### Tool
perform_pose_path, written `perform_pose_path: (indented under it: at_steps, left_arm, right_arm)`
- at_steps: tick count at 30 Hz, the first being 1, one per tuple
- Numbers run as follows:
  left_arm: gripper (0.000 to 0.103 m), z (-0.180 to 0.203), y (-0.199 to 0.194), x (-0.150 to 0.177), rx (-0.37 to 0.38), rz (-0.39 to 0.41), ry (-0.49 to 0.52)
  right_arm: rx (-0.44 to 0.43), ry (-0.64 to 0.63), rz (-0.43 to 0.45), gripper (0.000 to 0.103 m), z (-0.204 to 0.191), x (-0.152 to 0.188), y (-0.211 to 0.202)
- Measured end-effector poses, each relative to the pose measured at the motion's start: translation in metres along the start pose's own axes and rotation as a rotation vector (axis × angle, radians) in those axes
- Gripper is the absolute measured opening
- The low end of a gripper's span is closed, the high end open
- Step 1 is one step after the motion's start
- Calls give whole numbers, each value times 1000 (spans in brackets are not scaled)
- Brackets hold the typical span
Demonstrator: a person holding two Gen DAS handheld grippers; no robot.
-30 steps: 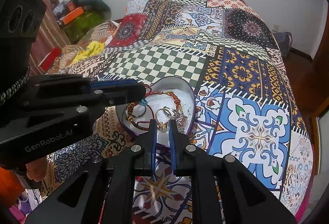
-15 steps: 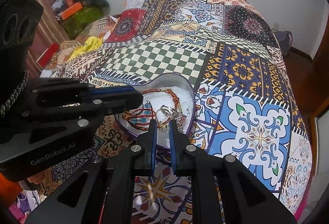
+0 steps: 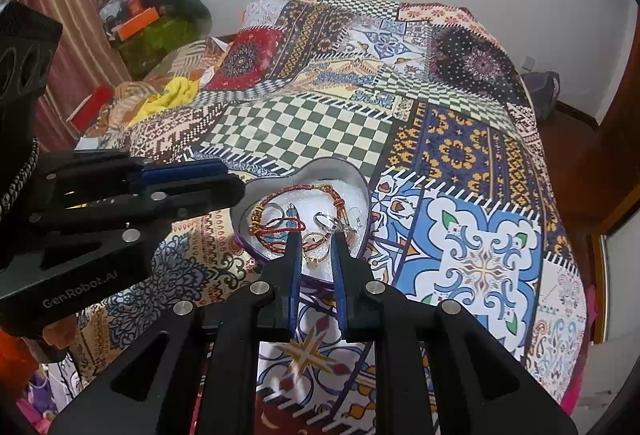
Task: Organize jewelry
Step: 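Open both tools over the heart tin to drop the bracelet and earring, then lower the left tool to a gold ring on the quilt and grasp it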
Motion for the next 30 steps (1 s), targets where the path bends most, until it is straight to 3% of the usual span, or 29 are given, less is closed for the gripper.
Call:
perform_pose_path:
  at_steps: [6, 10, 14, 23, 30]
  left_arm:
    - [24, 2, -23, 1, -7, 31, 10]
    - [24, 2, -37, 8, -23, 45, 20]
    - [40, -2, -48, 17, -34, 49, 8]
    - [40, -16, -51, 56, -58, -29, -23]
    - [40, -16, -38, 93, -34, -119, -37]
  right_arm:
    - [19, -4, 20, 18, -5, -3, -18]
    - [38, -7, 43, 32, -10, -3, -32]
    - [61, -4, 53, 35, -12, -1, -42]
    - [79, 1, 39, 35, -21, 16, -52]
    - [69, 19, 7, 35, -25, 32, -48]
Point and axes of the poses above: each gripper's, at about its wrist camera, not at the fingertips, and y roughly the way its jaws point, z to its right, x to its underside, the point moved 9 cm from there along y, roughly the way its jaws point, and after that the axes turned 15 degrees about -y, right-handed, at the moved point
